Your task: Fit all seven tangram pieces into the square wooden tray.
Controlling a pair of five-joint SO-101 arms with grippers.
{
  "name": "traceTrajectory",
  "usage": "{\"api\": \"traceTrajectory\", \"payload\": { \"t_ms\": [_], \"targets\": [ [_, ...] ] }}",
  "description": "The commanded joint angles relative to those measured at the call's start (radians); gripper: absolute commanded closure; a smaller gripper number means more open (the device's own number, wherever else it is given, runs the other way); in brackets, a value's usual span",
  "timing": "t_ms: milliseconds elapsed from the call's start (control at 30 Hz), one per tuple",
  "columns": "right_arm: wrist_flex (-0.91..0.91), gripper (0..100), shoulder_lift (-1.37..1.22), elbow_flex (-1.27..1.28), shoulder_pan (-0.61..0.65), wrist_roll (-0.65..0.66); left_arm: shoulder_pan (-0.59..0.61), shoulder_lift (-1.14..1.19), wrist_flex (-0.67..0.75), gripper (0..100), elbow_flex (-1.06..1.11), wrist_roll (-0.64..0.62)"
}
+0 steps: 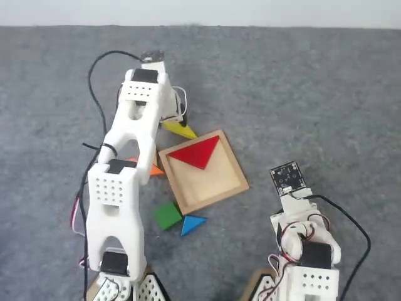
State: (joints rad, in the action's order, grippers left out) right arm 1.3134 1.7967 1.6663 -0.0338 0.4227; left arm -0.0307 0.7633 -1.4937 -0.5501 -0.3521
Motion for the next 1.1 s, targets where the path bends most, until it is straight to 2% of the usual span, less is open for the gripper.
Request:
{"api": "traceTrajectory", "payload": {
  "t_ms": [0, 300, 600, 867, 1067],
  "targets": [
    [0.002, 99.1, 0.016, 0.017, 0.004, 0.008, -0.026, -0.009, -0.043, 79, -0.101, 0.034],
    [0.002, 99.1, 0.016, 0.017, 0.004, 0.008, -0.087, -0.002, -0.003, 80, -0.117, 0.072],
    [0.002, 99.1, 0.016, 0.017, 0.004, 0.008, -0.110, 0.160, 0.017, 84, -0.211, 0.068],
    [0.002, 99.1, 0.016, 0.017, 0.004, 0.008, -0.098, 0.281, -0.098, 99, -0.475, 0.043],
    [0.002, 99.1, 0.016, 0.017, 0.004, 0.008, -0.104, 0.334, -0.216, 99, -0.676, 0.112]
  ]
}}
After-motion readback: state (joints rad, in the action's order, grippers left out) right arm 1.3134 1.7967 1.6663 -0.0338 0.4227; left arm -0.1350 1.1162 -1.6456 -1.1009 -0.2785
